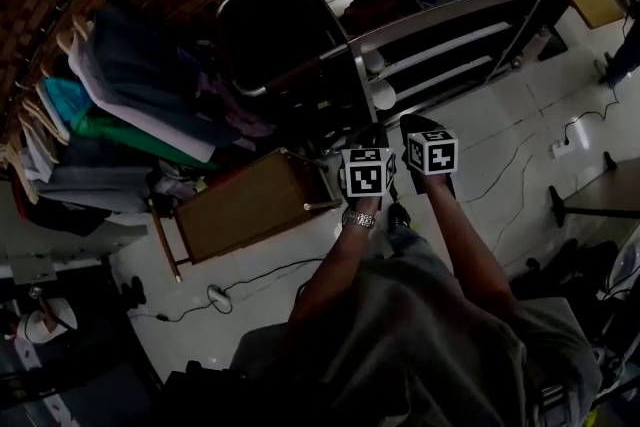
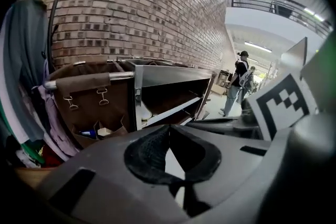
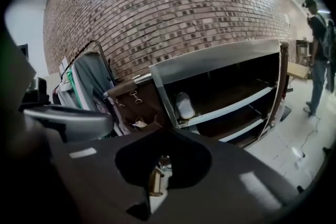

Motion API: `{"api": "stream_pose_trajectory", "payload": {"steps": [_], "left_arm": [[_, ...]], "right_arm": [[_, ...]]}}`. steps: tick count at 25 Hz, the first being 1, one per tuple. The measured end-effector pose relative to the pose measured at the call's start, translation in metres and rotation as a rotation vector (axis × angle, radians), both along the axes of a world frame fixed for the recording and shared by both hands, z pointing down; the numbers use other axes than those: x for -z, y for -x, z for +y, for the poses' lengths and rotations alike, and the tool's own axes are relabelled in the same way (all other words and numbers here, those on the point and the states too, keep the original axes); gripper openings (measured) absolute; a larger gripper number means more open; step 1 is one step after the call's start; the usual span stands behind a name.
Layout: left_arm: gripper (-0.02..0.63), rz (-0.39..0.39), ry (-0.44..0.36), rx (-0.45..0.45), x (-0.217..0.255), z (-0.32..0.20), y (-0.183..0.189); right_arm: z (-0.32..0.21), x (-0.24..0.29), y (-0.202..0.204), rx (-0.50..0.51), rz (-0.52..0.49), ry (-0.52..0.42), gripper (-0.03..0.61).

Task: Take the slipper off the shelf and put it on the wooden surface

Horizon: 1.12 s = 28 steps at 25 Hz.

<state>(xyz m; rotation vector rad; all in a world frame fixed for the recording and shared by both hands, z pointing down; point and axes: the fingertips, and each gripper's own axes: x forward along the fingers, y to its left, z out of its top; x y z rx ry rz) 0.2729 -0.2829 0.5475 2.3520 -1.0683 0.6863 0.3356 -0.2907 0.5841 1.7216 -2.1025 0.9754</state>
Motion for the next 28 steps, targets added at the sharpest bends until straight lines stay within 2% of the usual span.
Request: {"api": "stream_pose_trajectory", "payload": {"steps": [2,4,6,8,11,14,16,19,25,28], "left_arm": [[0.003,0.010,0.014,0.014,-0.005,-0.004,0.000],[0.003,0.008,0.025,0.018,-0.012,-0.005,0.002],[0.003,0.001,0.027,0.021,-0.018,-0.011,0.005],[0.003,-0.015,0.024,0.033,-0.022,-0.014,0.014],[0.003,-0.023,0.010,0.054,-0.023,-0.024,0.025],[0.003,-0.028,0.023,0.068,-0.032,-0.032,0.033],[0.003,-0.044,0.041,0.083,-0.041,-0.036,0.041],[0.003,-0.070,0.068,0.111,-0.058,-0.039,0.057],[0.003,-0.066,0.121,0.182,-0.088,-0.048,0.082],[0.003,-0.065,0.132,0.206,-0.093,-0.046,0.092]], "right_arm": [[-0.016,-0.012,0.000,0.022,-0.025,0.010,0.002],[-0.032,-0.027,-0.001,0.013,-0.105,0.007,0.002],[-0.055,-0.047,-0.010,-0.039,-0.212,0.008,0.002],[-0.076,-0.075,-0.021,-0.094,-0.279,0.042,0.005],[-0.116,-0.115,-0.030,-0.107,-0.299,0.089,0.043],[-0.155,-0.147,-0.038,-0.132,-0.366,0.132,0.127],[-0.178,-0.159,-0.046,-0.187,-0.411,0.125,0.129],[-0.207,-0.172,-0.053,-0.238,-0.428,0.103,0.129],[-0.238,-0.207,-0.047,-0.337,-0.506,0.180,0.170],[-0.243,-0.210,-0.046,-0.404,-0.556,0.173,0.166]]}}
